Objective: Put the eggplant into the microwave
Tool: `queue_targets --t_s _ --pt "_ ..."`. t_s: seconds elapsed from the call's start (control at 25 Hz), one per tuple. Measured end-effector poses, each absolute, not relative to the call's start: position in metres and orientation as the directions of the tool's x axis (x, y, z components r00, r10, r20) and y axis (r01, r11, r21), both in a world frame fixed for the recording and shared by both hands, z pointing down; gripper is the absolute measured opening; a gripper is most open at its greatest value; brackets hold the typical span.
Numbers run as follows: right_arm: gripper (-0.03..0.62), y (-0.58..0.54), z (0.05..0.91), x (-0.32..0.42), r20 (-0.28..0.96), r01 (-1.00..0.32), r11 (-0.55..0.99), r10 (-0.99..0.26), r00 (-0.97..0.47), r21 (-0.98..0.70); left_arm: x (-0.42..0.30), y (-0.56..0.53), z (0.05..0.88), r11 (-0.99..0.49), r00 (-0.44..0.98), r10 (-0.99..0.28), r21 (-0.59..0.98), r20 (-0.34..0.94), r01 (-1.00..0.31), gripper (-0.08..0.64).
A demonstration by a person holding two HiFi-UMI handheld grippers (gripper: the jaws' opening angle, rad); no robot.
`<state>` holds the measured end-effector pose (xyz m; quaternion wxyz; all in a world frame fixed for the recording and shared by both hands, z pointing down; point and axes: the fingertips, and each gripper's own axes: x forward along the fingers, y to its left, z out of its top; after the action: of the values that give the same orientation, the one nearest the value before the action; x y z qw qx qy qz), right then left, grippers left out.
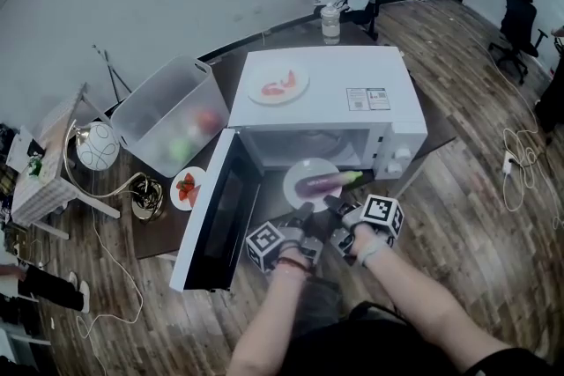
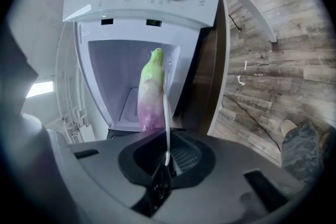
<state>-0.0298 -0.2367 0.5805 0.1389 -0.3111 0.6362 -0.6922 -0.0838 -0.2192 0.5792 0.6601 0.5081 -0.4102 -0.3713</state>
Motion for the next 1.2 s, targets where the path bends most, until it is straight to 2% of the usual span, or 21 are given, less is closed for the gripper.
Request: queue_targets --t_s 0.8,0.96,1.2 --pt "0.014 -0.288 0.575 -0.042 0.233 -0.164 -0.168 -0.618 -0.751 -0.972 -0.094 -0.271 0.569 0.176 0.421 -0.898 0.981 0.125 0.085 0.031" --pt "0.014 -0.294 0.576 -0.043 0.238 -0.166 -0.172 -0.626 -0.743 -0.971 -0.096 -0.275 0.569 0.162 0.432 -0.895 0.984 0.112 0.080 0.084" --pt "0.014 -0.304 0.576 -0.044 0.246 -0.169 -0.180 -0.634 -0.733 -0.969 -0.090 -0.274 0.568 0.159 0.473 -0.874 0.985 0.110 0.065 0.100"
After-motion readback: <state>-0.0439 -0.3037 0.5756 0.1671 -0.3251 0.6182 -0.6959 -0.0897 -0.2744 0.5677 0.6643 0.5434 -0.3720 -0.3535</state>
